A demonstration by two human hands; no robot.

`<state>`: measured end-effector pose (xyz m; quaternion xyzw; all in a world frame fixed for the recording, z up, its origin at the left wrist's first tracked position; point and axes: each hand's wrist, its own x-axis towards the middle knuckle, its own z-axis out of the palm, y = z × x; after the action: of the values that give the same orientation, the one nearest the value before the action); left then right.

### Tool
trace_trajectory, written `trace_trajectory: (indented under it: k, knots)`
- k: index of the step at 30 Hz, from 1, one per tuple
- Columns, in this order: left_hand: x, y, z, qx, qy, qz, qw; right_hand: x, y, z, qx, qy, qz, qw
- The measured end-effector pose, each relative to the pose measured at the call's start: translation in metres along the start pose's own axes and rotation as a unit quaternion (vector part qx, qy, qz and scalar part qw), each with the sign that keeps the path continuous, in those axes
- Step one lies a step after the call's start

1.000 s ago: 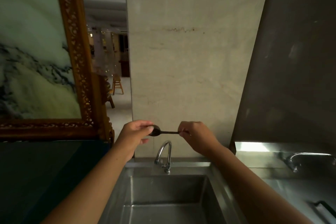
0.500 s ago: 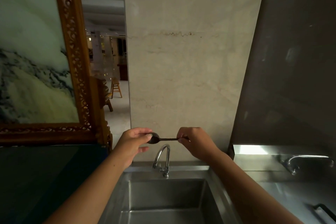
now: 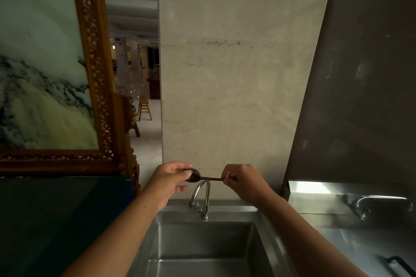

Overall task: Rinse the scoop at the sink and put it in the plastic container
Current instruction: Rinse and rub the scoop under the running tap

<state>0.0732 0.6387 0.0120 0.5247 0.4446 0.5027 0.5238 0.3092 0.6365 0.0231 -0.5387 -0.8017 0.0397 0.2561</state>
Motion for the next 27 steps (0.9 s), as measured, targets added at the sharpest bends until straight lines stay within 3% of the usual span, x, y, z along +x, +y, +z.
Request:
trace_trajectory:
  k: [11, 14, 18, 23, 27]
  knots:
    - [-0.005, -0.003, -0.005, -0.025, 0.009, 0.0, 1.0, -0.002, -0.004, 0.002, 0.019, -0.002, -0.004, 1.0]
    - [-0.012, -0.018, -0.004, -0.134, 0.0, -0.021, 0.991, -0.004, -0.005, 0.007, 0.039, -0.009, 0.007, 0.999]
    - [-0.025, -0.047, 0.01, -0.326, -0.004, -0.077, 0.942, -0.01, -0.011, 0.022, 0.088, -0.015, 0.028, 0.996]
    - [-0.042, -0.069, 0.029, -0.379, 0.003, -0.112, 0.919, -0.02, -0.025, 0.048, 0.139, -0.024, 0.061, 0.988]
    - [-0.055, -0.081, 0.038, -0.367, 0.035, -0.127, 0.921, -0.033, -0.035, 0.073, 0.168, -0.053, 0.069, 0.982]
